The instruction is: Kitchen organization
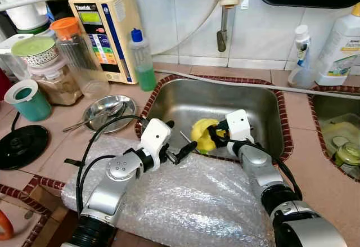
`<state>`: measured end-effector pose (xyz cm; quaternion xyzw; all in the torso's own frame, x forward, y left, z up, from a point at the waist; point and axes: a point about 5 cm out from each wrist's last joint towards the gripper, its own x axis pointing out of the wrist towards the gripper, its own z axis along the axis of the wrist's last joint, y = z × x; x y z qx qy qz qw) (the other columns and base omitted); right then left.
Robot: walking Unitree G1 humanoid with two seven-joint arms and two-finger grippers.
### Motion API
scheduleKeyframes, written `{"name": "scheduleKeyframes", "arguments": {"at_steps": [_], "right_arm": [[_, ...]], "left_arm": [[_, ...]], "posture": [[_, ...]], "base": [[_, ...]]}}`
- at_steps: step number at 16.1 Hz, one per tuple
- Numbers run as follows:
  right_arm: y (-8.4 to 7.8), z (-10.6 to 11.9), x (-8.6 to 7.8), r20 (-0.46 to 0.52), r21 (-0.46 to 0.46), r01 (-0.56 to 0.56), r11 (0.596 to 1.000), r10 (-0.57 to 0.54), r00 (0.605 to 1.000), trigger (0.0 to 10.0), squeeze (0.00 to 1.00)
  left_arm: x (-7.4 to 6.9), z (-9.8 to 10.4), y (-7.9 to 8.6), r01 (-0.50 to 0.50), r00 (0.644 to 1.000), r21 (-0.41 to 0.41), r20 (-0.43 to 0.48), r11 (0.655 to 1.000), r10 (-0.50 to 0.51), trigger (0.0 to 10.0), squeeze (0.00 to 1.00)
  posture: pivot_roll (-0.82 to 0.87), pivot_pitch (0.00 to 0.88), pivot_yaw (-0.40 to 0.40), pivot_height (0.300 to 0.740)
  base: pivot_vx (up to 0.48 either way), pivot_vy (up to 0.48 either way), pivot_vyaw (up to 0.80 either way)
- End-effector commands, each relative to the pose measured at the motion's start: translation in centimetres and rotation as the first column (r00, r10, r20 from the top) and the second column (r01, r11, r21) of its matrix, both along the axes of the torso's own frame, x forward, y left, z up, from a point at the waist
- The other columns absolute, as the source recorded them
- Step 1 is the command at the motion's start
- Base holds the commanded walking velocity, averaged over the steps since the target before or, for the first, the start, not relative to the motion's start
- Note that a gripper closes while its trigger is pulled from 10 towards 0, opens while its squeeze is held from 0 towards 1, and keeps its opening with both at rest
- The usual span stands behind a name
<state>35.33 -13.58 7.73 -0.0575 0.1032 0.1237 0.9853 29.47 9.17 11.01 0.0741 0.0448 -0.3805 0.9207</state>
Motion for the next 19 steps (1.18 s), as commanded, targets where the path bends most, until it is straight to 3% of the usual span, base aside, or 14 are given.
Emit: {"name": "scheduleKeyframes", "arguments": {"at_steps": [1, 2, 3, 6, 8, 9, 10, 12, 14, 15, 16, 17, 19], "right_arm": [[0.3, -0.8, 0.0, -0.173, 0.368, 0.119, 0.922, -0.058, 0.983, 10.0, 1.0], [0.3, -1.0, -0.1, -0.181, 0.269, 0.077, 0.96, -0.028, 0.983, 10.0, 1.0], [0.1, -1.3, -0.3, -0.146, 0.067, 0.006, 0.998, 0.003, 0.989, 10.0, 1.0], [-0.2, -0.9, 0.0, -0.181, 0.274, 0.126, 0.953, -0.078, 0.98, 10.0, 1.0], [1.4, 0.8, 0.4, -0.071, 0.408, -0.011, 0.913, 0.043, 0.997, 10.0, 1.0], [0.9, 2.1, 0.8, 0.029, 0.368, 0.01, 0.93, -0.022, 0.999, 10.0, 1.0], [0.5, 3.8, 1.1, 0.146, 0.407, -0.015, 0.914, -0.049, 0.988, 10.0, 1.0], [-1.1, 5.0, 1.6, 0.187, 0.409, 0.086, 0.909, -0.176, 0.966, 10.0, 1.0], [-1.5, 5.8, 1.8, 0.22, 0.464, 0.072, 0.883, -0.194, 0.956, 10.0, 1.0], [-1.8, 5.9, 1.8, 0.209, 0.488, 0.076, 0.87, -0.201, 0.957, 10.0, 1.0], [-1.9, 5.8, 1.9, 0.19, 0.512, 0.078, 0.856, -0.201, 0.961, 10.0, 1.0], [-1.8, 5.8, 1.8, 0.194, 0.503, 0.068, 0.861, -0.189, 0.963, 10.0, 1.0], [-0.7, 4.9, 1.7, 0.18, 0.275, 0.018, 0.961, -0.07, 0.981, 10.0, 1.0]], "left_arm": [[0.3, 0.3, 0.1, -0.01, 1.0, 0.025, 0.023, 1.0, 0.009, 10.0, 1.0], [0.3, 0.3, 0.1, -0.011, 1.0, 0.028, 0.025, 1.0, 0.01, 10.0, 1.0], [0.3, 0.2, 0.0, -0.009, 1.0, 0.027, 0.025, 1.0, 0.008, 10.0, 1.0], [0.3, 0.4, -0.1, -0.004, 0.999, 0.032, 0.037, 0.999, 0.003, 10.0, 1.0], [0.4, 0.4, 0.2, -0.022, 0.999, 0.037, 0.043, 0.999, 0.021, 10.0, 1.0], [0.5, 0.4, 0.2, -0.027, 0.998, 0.04, 0.052, 0.999, 0.025, 10.0, 1.0], [0.7, 0.6, 0.2, -0.058, 0.995, 0.049, 0.079, 0.997, 0.054, 10.0, 1.0], [0.9, 0.7, 0.3, -0.076, 0.994, 0.048, 0.088, 0.996, 0.071, 10.0, 1.0], [0.9, 0.6, 0.4, -0.084, 0.993, 0.054, 0.093, 0.995, 0.078, 10.0, 1.0], [0.9, 0.6, 0.4, -0.086, 0.992, 0.056, 0.096, 0.995, 0.08, 10.0, 0.91], [0.9, 0.6, 0.4, -0.088, 0.992, 0.058, 0.099, 0.994, 0.082, 10.0, 0.59], [0.9, 0.6, 0.4, -0.09, 0.991, 0.058, 0.101, 0.994, 0.084, 10.0, 0.0], [0.8, 0.6, 0.2, -0.085, 0.991, 0.064, 0.11, 0.994, 0.078, 10.0, 0.0]], "posture": [[0.1, 0.0, 0.133, 0.74], [0.1, 0.0, 0.136, 0.74], [0.1, 0.0, 0.137, 0.74], [0.1, 0.0, 0.136, 0.74], [0.1, 0.0, 0.137, 0.74], [0.1, 0.0, 0.135, 0.74], [0.1, 0.0, 0.135, 0.74], [0.1, 0.0, 0.133, 0.74], [0.1, 0.0, 0.132, 0.74], [0.1, 0.0, 0.129, 0.74], [0.1, 0.0, 0.129, 0.74], [0.1, 0.0, 0.129, 0.74], [0.1, 0.0, 0.131, 0.74]], "base": [[0.0, 0.0, 0.0], [0.0, 0.0, 0.0], [0.0, 0.0, 0.0], [0.0, 0.0, 0.0], [0.0, 0.0, 0.0], [0.0, 0.0, 0.0], [0.0, 0.0, 0.0], [0.0, 0.0, 0.0], [0.0, 0.0, 0.0], [0.0, 0.0, 0.0], [0.0, 0.0, 0.0], [0.0, 0.0, 0.0], [0.0, 0.0, 0.0]]}}
